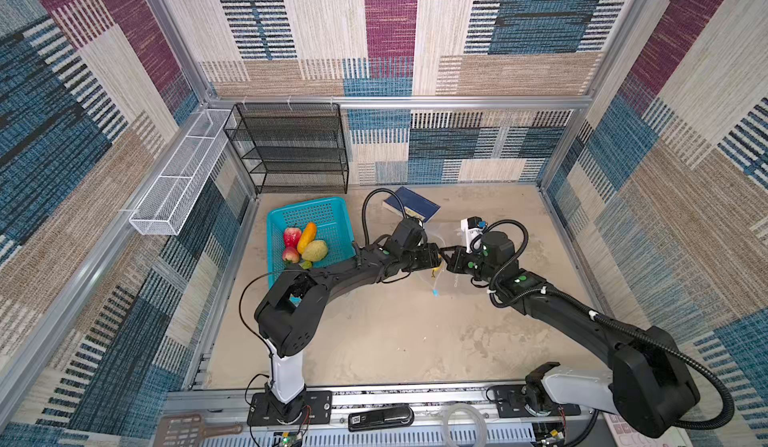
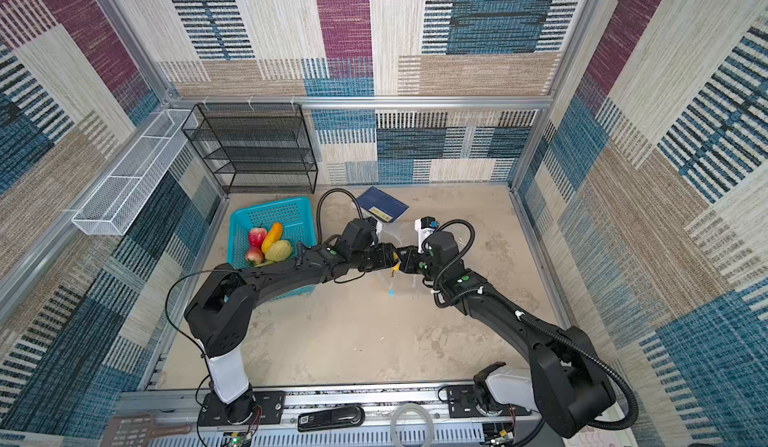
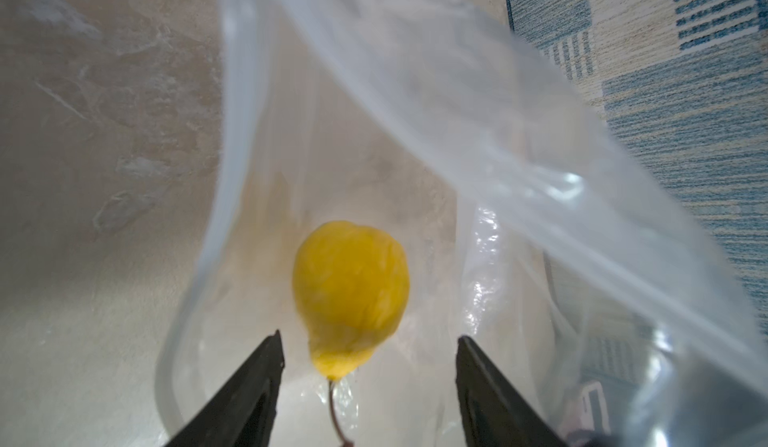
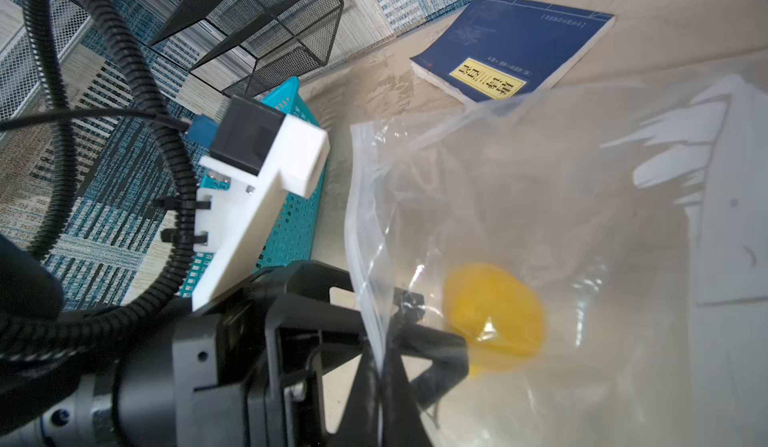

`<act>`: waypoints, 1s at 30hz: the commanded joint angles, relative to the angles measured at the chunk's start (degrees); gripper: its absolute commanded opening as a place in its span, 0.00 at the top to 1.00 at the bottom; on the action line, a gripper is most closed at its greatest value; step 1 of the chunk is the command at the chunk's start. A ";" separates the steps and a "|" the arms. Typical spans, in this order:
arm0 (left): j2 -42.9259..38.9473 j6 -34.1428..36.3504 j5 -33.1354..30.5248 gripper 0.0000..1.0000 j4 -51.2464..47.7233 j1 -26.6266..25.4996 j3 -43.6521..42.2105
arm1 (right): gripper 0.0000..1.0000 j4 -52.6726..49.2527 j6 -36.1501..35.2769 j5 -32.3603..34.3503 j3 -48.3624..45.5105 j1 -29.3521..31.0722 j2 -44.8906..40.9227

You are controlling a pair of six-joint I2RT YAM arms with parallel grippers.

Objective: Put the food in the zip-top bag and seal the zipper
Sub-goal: 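Lower the lemon into the bag and open the left gripper, then withdraw the left gripper from the bag back over the basket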

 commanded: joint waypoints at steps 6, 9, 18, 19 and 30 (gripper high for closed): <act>-5.33 -0.53 2.49 0.32 -0.49 0.15 -1.83 | 1.00 2.62 -0.79 0.67 1.11 0.02 0.25; -9.00 0.89 2.56 0.32 -2.07 0.33 -2.48 | 1.00 2.21 -1.57 1.34 1.67 0.02 0.48; -23.70 7.98 -8.19 0.29 -11.26 4.08 -7.77 | 1.00 2.19 -2.92 2.09 2.70 0.01 1.26; -25.23 8.30 -9.38 0.28 -11.67 5.20 -9.10 | 1.00 2.21 -2.92 2.06 2.75 0.06 1.20; -28.53 9.81 -11.08 0.27 -13.49 17.48 -19.01 | 1.00 2.91 -2.92 2.37 1.32 0.03 -1.18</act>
